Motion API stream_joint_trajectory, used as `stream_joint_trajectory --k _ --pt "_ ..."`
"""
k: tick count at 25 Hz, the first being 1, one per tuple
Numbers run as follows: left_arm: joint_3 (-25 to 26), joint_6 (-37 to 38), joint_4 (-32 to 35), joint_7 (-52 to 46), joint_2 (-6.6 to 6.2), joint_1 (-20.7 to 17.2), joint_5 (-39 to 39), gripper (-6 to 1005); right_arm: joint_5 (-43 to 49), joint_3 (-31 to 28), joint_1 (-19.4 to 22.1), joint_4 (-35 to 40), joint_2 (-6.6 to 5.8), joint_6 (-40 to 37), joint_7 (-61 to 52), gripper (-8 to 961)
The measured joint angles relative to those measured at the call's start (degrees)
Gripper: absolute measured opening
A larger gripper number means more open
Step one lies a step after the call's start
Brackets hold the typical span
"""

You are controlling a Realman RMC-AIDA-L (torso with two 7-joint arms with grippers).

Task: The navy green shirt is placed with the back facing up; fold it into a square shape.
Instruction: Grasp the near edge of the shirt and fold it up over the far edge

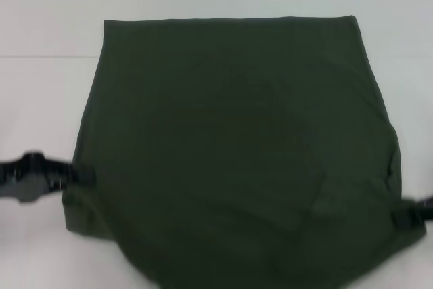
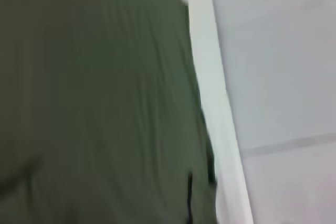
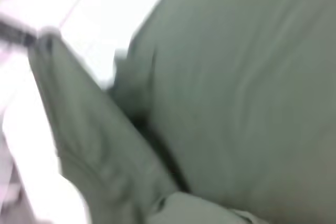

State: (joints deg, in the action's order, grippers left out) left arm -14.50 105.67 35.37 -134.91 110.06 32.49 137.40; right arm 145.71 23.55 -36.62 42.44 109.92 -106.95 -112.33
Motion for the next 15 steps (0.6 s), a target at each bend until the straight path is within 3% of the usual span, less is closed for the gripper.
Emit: stream_joint_trajectory --k 8,15 --pt "0.9 -14.7 -4.8 3.9 1.38 1.0 -9.0 44 -10.3 -2.6 1.4 -4.5 0.25 13.5 -1.6 58" --pt "1.2 -28.9 -5.9 12.0 6.26 1.8 -13.0 43 -17.5 -2.2 1.7 -7.6 3.52 29.3 0.0 60"
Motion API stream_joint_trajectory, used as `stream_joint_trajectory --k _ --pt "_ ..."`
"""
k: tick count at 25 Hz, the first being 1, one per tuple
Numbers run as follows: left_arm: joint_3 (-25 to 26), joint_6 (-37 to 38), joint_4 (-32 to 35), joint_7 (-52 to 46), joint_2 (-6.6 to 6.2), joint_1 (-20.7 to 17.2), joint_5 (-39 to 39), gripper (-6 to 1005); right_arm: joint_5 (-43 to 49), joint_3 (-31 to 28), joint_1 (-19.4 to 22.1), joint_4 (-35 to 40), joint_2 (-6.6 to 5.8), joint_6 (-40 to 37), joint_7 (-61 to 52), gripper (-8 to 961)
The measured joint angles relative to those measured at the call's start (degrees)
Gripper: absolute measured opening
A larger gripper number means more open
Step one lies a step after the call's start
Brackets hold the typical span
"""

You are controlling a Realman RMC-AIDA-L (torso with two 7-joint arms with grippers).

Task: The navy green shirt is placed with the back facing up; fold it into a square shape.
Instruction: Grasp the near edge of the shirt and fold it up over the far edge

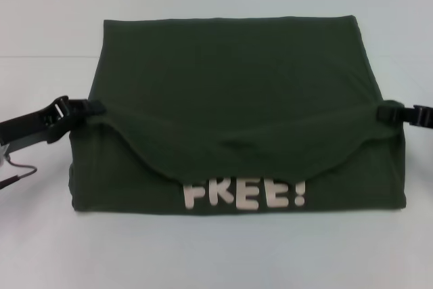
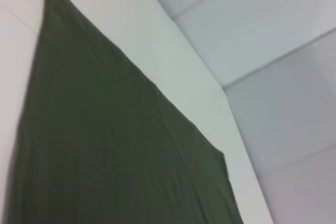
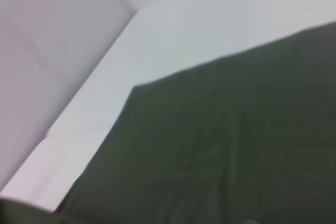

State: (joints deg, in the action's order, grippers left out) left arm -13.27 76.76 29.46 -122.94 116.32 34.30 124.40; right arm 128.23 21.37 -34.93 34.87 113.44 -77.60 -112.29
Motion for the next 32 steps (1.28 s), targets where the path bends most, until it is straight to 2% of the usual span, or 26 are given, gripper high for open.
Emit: stream_joint_trajectory --k 3,7,15,23,32 --pt "-0.1 -3.6 0.0 3.3 1.32 0.1 -3.4 43 -2.0 0.0 -0.5 -0.5 1.05 5.1 1.1 62" --pt "-0.3 -6.0 0.0 7.0 2.18 0.5 -6.9 44 -3.6 0.1 -1.4 -0.9 2.04 9.4 2.3 70" --pt "-0.5 -10.2 -0.1 12.8 4.33 1.7 -9.3 43 -4.3 0.2 -3.6 -3.1 3.34 16.7 4.7 86" --pt "-0.5 -17.1 -0.3 18.1 7.21 2.2 -11.1 43 -4.5 1.0 -4.6 -5.2 5.13 24.5 8.8 102" --pt "-0.5 -22.0 -3.1 21.5 7.52 3.9 -13.4 44 -4.5 2.0 -4.8 -6.0 5.57 27.6 9.4 120"
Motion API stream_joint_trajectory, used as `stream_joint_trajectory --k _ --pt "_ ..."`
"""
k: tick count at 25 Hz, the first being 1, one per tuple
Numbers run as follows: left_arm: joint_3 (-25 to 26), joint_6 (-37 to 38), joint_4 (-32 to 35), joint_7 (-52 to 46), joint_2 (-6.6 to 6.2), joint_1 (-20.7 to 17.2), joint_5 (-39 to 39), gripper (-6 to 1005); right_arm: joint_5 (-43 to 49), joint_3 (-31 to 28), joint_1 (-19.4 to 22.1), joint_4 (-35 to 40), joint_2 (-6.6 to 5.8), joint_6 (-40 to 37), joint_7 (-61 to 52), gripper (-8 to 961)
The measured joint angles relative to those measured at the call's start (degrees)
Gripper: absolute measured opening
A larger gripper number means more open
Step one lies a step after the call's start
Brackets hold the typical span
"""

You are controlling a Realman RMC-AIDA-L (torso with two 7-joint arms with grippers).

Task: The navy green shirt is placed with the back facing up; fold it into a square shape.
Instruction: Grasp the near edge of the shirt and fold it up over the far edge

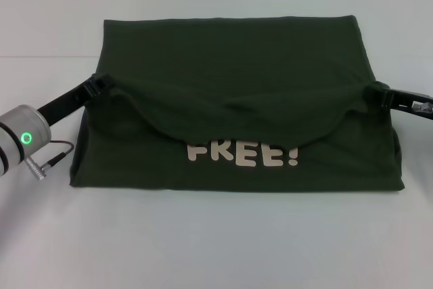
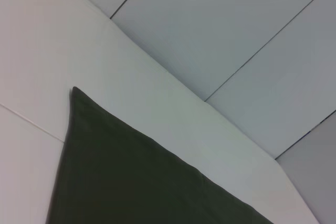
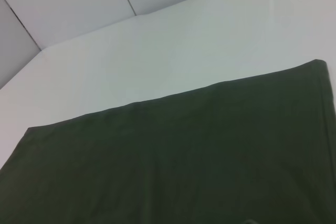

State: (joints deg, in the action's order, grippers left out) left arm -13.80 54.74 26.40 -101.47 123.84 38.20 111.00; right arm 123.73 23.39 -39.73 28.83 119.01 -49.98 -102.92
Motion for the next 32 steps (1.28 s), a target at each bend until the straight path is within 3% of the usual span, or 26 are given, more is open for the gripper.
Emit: stream_joint_trajectory --k 17,25,32 --pt "0.0 -6.5 -2.3 5.2 0.15 2.3 -2.8 43 -3.2 1.6 -0.6 -0.4 0.45 4.1 1.5 154" --pt "0.0 -8.0 -5.5 15.3 0.24 2.7 -9.1 47 -3.3 5.0 -1.6 -1.6 0.64 7.8 1.6 170" --pt "0.5 -14.3 -11.6 29.4 0.38 3.6 -19.7 62 -3.8 5.3 -1.9 -2.9 0.83 10.4 1.2 184"
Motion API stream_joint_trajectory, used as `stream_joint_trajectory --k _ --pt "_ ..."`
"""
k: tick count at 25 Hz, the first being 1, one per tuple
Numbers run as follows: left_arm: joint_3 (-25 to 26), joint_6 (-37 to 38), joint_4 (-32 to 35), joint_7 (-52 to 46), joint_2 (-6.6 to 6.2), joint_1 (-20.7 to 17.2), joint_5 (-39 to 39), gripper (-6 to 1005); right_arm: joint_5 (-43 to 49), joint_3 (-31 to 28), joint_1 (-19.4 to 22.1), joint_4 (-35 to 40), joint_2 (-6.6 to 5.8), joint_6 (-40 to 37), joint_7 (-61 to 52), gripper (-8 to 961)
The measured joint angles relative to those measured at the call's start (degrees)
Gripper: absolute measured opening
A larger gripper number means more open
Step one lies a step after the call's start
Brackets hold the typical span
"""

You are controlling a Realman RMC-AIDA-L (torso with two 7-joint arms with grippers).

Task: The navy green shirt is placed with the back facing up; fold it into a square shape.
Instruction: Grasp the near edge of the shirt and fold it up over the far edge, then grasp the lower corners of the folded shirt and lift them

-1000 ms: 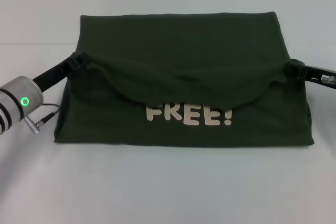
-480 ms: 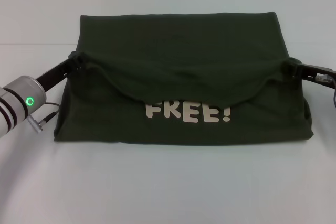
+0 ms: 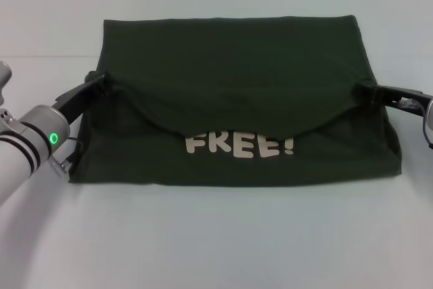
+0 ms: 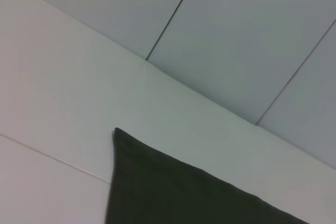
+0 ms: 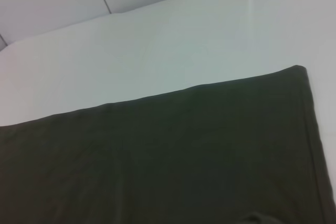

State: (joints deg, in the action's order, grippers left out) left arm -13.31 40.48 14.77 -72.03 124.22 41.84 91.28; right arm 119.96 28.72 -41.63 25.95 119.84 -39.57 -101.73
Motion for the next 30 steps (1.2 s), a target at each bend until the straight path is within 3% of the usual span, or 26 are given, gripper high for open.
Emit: stream_joint_trajectory --k 3,6,8,11,16,27,30 --pt "0.1 -0.7 -1.6 4.2 0.04 0.0 -3.5 68 0.0 0.0 0.2 0.0 -0.01 0.2 -0.2 190" --pt "0.1 -0.7 -2.1 5.2 0.10 -0.1 -4.3 197 -0.1 -0.4 0.6 0.0 -0.03 -0.1 -0.2 421" --pt "0.2 -0.7 -2.2 5.3 0.10 -0.2 -4.4 283 -0.9 -0.4 1.1 0.0 -0.07 -0.5 -0.3 521" --pt "0.2 -0.4 -2.3 5.3 0.09 -0.6 -5.0 333 -2.4 -0.4 1.8 0.0 -0.19 -1.8 -0.2 671" --pt "0.1 -0.2 -2.5 5.3 0.03 -1.7 -5.6 335 -8.3 -0.4 5.0 0.7 -0.64 -6.9 0.6 868" --pt "0.7 -0.7 -1.4 4.8 -0.27 -4.0 -7.9 336 -16.4 -0.4 10.6 0.9 -1.19 -17.1 5.1 905" --pt "0.2 0.1 -0.8 0.9 -1.22 -5.7 -8.5 371 -16.5 -0.4 11.5 0.9 -1.21 -20.5 7.3 904"
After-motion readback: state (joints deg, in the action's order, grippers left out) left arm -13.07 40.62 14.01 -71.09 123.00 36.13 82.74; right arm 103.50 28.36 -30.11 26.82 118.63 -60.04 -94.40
